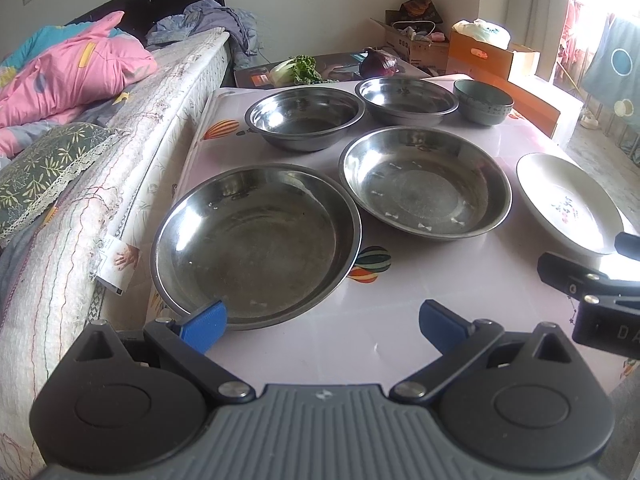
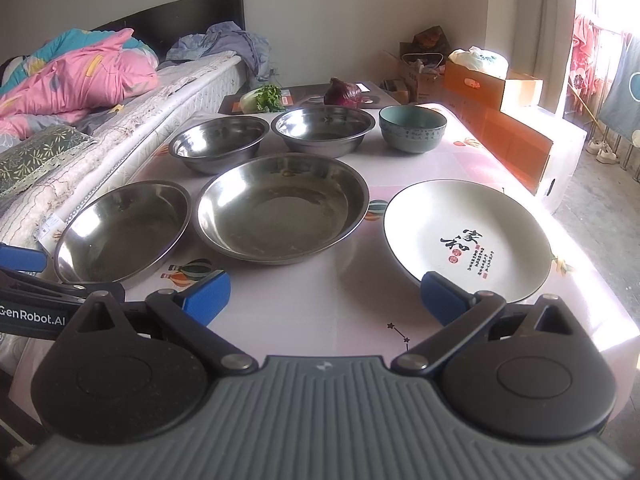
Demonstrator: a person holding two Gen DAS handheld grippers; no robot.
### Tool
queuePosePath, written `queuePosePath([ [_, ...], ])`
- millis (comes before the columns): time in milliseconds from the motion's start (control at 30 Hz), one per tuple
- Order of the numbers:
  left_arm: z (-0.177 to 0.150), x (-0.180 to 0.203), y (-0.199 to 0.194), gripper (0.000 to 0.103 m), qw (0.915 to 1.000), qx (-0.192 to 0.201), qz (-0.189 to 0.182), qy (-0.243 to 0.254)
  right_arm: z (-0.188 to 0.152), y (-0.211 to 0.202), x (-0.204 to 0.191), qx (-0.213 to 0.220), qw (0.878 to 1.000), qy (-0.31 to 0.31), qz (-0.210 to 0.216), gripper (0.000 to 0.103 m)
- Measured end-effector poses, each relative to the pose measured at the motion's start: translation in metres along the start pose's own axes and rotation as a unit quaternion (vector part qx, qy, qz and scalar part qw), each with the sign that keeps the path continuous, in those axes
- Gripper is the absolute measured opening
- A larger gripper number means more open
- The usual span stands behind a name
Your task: Organize plates and bowls
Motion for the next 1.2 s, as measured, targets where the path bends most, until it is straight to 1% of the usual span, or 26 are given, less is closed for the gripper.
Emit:
queuePosePath([
  [1200, -0.0052, -0.0033, 0.0038, 0.103, 0.9999, -0.01, 0.008, 0.002, -0.0036, 0.0012, 0.0006, -0.007, 1.0, 0.005, 0.0, 0.102],
])
Point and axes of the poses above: each gripper's, at about its wrist camera, not at the fingertips, and y roughly the way its jaws point, x to its right, z to its top, the point moved 10 cm from there along y, roughly the way its jaws point, and after that the axes turned 12 degrees about -y, right-handed, at the moved point
